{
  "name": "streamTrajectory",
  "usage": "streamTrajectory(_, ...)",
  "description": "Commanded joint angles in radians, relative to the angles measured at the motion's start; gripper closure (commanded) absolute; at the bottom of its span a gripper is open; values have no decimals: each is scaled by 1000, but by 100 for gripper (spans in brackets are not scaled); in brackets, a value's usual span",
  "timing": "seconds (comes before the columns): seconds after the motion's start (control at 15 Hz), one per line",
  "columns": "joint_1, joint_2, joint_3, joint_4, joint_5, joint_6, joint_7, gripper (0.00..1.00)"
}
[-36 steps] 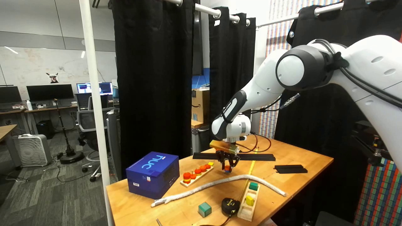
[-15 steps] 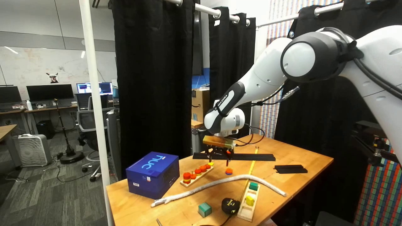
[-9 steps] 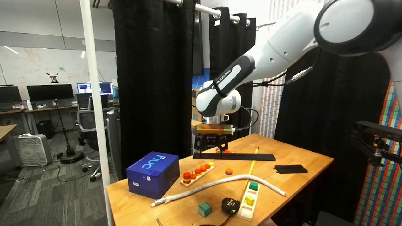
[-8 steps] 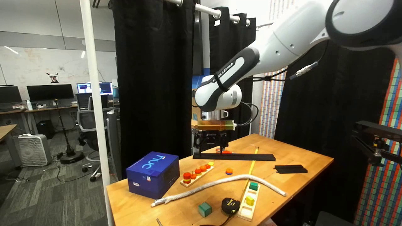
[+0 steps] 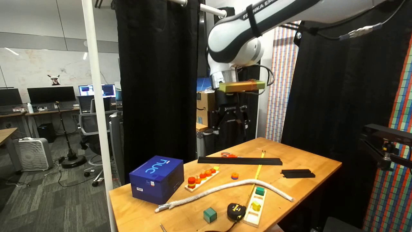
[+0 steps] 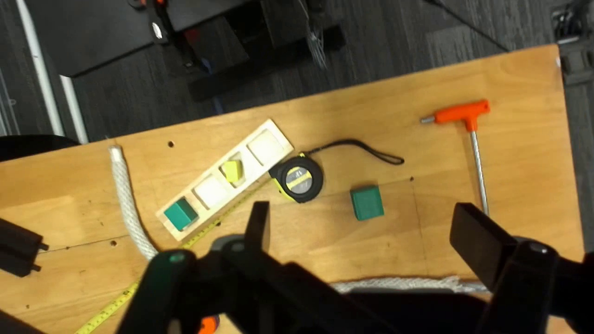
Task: Remove the green and orange circle from the wooden object and put them on the table.
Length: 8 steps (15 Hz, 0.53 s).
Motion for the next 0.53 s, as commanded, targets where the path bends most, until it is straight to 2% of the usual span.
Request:
streamTrajectory(0.0, 0, -191, 43, -33, -45, -165, -53, 0)
streamTrajectory(0.27, -6, -328, 52, -13, -24, -297, -140, 0)
streamTrajectory(0.47, -6, -419, 43, -43, -33, -329, -225, 0)
